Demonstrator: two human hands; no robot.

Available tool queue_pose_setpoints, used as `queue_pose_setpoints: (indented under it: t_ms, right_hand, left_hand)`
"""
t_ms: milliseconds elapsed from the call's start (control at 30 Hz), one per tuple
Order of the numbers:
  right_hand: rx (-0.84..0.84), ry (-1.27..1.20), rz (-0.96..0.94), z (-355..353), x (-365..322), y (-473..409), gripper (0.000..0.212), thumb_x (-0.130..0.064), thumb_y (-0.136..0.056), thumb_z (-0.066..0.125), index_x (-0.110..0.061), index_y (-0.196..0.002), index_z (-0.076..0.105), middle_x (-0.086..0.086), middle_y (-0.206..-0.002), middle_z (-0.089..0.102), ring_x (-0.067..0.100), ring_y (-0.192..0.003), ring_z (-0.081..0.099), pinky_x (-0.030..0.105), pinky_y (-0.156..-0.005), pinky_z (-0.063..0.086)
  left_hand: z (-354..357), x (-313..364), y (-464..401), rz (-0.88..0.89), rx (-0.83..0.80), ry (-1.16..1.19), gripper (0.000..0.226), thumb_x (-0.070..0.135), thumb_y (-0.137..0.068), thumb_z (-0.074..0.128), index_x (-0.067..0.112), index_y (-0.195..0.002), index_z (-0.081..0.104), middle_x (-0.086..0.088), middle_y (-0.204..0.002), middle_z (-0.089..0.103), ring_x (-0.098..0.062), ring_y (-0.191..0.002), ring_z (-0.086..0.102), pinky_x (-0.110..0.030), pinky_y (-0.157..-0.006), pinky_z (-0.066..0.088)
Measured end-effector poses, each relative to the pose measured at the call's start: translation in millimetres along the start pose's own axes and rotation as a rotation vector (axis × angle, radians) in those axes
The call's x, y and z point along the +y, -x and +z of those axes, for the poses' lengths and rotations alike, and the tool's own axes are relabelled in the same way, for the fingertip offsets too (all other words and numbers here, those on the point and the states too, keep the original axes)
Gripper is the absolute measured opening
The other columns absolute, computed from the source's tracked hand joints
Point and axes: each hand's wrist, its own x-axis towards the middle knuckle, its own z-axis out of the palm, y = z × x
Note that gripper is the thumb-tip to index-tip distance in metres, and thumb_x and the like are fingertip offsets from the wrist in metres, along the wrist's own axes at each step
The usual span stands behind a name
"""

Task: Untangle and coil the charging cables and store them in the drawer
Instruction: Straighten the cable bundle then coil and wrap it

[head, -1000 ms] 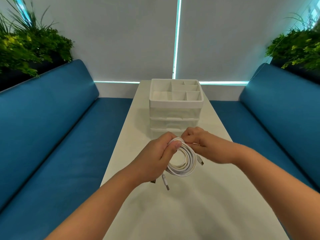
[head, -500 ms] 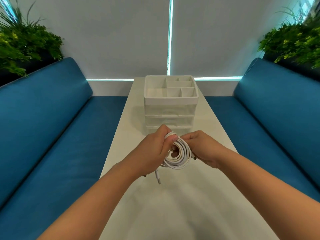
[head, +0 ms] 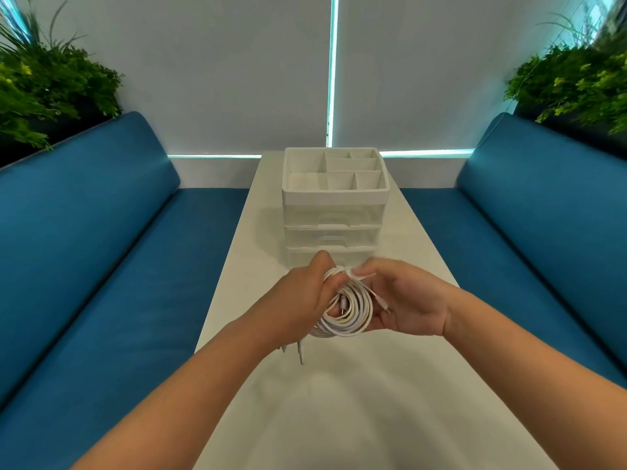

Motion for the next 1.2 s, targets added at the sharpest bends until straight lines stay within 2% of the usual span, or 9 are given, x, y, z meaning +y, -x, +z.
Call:
queue_pose_setpoints:
  t_ms: [67,133,300,500,700,833,933,1100,1200]
  right_hand:
    - [0.091,0.163,-0.038,4,3,-3,0.025,-0.014,-0.086,0.061,-0.002,-0.107,0.068,0.013,-0.105,0.069,0.022,-0.097,0.063,0.039,-0.098,0.047]
    - [0.177,0.143,-0.058,6,8,-7,0.018,-0.007,-0.086,0.062,-0.003,-0.102,0.07,0.012,-0.1,0.071,0.019,-0.09,0.066,0.034,-0.09,0.051]
    - [0.226,-0.031,-0.1,5,14,-14,0.024,-0.01,-0.085,0.067,0.003,-0.106,0.069,0.014,-0.098,0.07,0.02,-0.084,0.068,0.029,-0.083,0.057]
    - [0.354,-0.069,-0.161,10,23,-29,0.021,-0.005,-0.091,0.061,0.007,-0.108,0.064,0.017,-0.095,0.067,0.021,-0.078,0.065,0.031,-0.083,0.055]
    - [0.34,-0.111,-0.209,16,30,-36,0.03,-0.009,-0.096,0.055,0.008,-0.119,0.059,0.019,-0.107,0.068,0.021,-0.085,0.066,0.026,-0.078,0.057]
    - [0.244,-0.066,-0.203,12,26,-32,0.03,-0.016,-0.099,0.05,-0.002,-0.125,0.058,0.018,-0.123,0.065,0.022,-0.102,0.064,0.031,-0.094,0.052]
    - [0.251,-0.003,-0.2,10,24,-30,0.03,-0.017,-0.098,0.053,-0.006,-0.125,0.057,0.016,-0.119,0.066,0.02,-0.1,0.064,0.03,-0.091,0.052]
    - [0.371,-0.021,-0.263,9,33,-34,0.025,-0.006,-0.091,0.062,0.003,-0.114,0.061,0.018,-0.106,0.069,0.02,-0.087,0.066,0.024,-0.078,0.054]
    - [0.448,0.019,-0.332,11,37,-38,0.022,-0.006,-0.09,0.062,0.001,-0.111,0.059,0.018,-0.104,0.068,0.02,-0.086,0.065,0.03,-0.084,0.052]
  left_hand:
    - [2,0,-1,-0.005,-0.014,0.009,0.025,0.044,-0.102,0.032,0.021,-0.1,0.041,-0.002,-0.084,0.064,-0.015,-0.075,0.061,-0.034,-0.069,0.048]
    - [3,-2,-1,-0.004,-0.028,0.038,0.022,0.043,-0.102,0.035,0.022,-0.1,0.041,0.003,-0.082,0.062,-0.009,-0.074,0.059,-0.027,-0.066,0.045]
    - [-2,-11,2,-0.005,-0.068,0.121,0.014,0.037,-0.101,0.041,0.028,-0.112,0.046,0.014,-0.094,0.061,-0.004,-0.082,0.06,-0.019,-0.068,0.048]
    - [2,-18,2,-0.14,-0.1,-0.003,0.02,0.036,-0.099,0.042,0.023,-0.111,0.049,0.012,-0.085,0.057,-0.006,-0.07,0.055,-0.03,-0.065,0.051]
    - [11,-20,2,-0.18,-0.03,-0.033,0.021,0.03,-0.103,0.036,0.017,-0.114,0.047,-0.004,-0.098,0.064,-0.019,-0.08,0.061,-0.033,-0.066,0.051]
    - [12,-20,0,-0.185,0.034,0.08,0.019,0.029,-0.102,0.04,0.019,-0.113,0.052,0.0,-0.096,0.064,-0.012,-0.078,0.061,-0.03,-0.067,0.05]
    - [15,-19,0,-0.189,0.051,0.122,0.016,0.029,-0.102,0.041,0.021,-0.111,0.051,0.002,-0.093,0.063,-0.011,-0.073,0.059,-0.024,-0.056,0.047]
    - [18,-23,-1,-0.213,0.0,0.098,0.014,0.03,-0.102,0.039,0.021,-0.109,0.047,-0.001,-0.087,0.063,-0.014,-0.068,0.054,-0.029,-0.059,0.04]
    - [20,-24,1,-0.217,0.033,0.138,0.012,0.029,-0.102,0.041,0.022,-0.108,0.048,-0.001,-0.08,0.063,-0.015,-0.065,0.054,-0.031,-0.059,0.04]
